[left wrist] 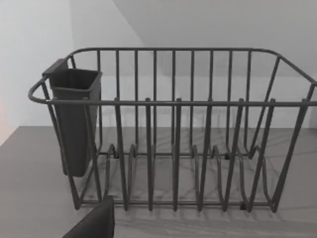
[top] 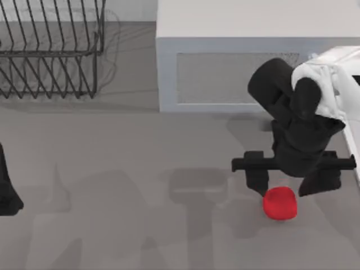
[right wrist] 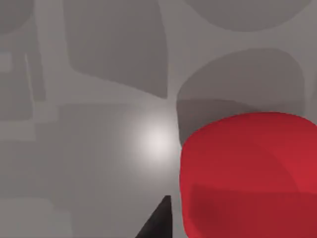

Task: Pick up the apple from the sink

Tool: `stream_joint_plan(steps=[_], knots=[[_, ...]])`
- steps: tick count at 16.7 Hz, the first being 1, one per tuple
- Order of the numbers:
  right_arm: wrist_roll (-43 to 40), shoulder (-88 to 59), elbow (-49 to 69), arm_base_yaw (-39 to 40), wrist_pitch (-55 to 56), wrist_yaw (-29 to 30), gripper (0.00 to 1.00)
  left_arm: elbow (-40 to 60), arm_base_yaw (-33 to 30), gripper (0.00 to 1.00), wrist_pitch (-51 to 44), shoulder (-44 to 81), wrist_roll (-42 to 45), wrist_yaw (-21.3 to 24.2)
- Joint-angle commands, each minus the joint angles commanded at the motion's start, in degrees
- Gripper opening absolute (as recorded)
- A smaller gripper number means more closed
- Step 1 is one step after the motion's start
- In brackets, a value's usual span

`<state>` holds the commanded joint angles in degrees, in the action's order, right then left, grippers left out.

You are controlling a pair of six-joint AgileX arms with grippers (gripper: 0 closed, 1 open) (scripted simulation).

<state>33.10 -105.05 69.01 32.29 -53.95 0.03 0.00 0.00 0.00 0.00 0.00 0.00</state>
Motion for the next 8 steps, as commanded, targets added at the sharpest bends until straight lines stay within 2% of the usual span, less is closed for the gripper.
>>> stream_joint_plan(steps=[2,8], knots=[[0.0,0.0,0.0,0.0,0.0,0.0,0.98,0.0,0.0,1.0,0.0,0.0,0.0,0.0],[0.0,0.0,0.0,0.0,0.0,0.0,1.0,0.0,0.0,1.0,0.0,0.0,0.0,0.0]])
